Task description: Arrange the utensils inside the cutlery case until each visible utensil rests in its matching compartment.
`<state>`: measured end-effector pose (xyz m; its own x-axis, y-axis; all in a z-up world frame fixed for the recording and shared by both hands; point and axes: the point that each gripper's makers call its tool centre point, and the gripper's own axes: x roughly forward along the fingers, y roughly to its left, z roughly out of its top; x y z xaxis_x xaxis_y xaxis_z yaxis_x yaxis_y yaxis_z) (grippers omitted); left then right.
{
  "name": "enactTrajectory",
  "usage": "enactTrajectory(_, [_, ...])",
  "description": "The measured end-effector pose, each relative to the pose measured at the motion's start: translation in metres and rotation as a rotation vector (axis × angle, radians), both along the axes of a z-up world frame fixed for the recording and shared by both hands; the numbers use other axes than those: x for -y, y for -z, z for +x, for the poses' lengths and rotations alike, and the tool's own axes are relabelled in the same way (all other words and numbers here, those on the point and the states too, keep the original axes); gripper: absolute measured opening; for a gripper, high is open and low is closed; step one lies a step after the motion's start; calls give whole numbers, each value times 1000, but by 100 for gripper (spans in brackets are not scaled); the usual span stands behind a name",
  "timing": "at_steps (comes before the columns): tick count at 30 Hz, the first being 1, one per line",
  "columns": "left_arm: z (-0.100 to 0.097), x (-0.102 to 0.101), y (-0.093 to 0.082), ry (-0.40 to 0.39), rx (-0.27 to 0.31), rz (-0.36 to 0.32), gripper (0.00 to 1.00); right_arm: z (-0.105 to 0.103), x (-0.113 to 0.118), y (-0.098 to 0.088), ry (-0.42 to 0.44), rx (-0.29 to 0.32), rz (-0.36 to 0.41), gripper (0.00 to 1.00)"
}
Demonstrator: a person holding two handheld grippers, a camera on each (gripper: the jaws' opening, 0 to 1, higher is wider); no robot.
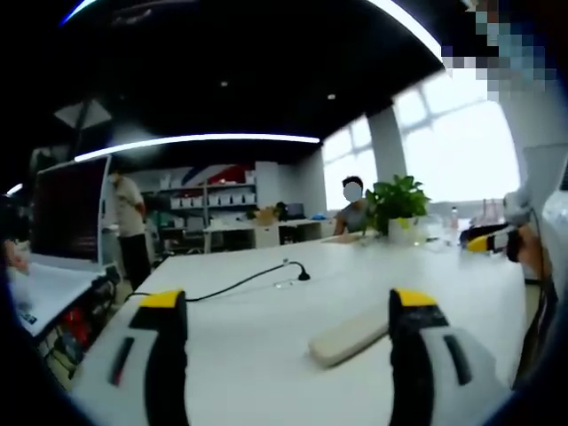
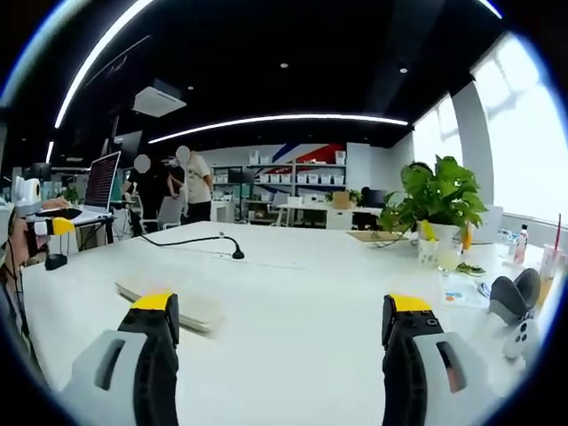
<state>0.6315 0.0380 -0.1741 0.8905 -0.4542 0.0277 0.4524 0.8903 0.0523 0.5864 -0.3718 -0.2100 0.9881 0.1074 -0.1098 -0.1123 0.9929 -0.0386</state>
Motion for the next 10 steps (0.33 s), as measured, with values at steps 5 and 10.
enactTrajectory(5, [0, -4, -2, -9, 2, -4, 100, -1, 2, 0, 1, -2, -6, 99])
enactTrajectory(10, [-1, -6, 0, -14, -3, 3, 100, -1, 3, 1, 4, 5, -2, 99])
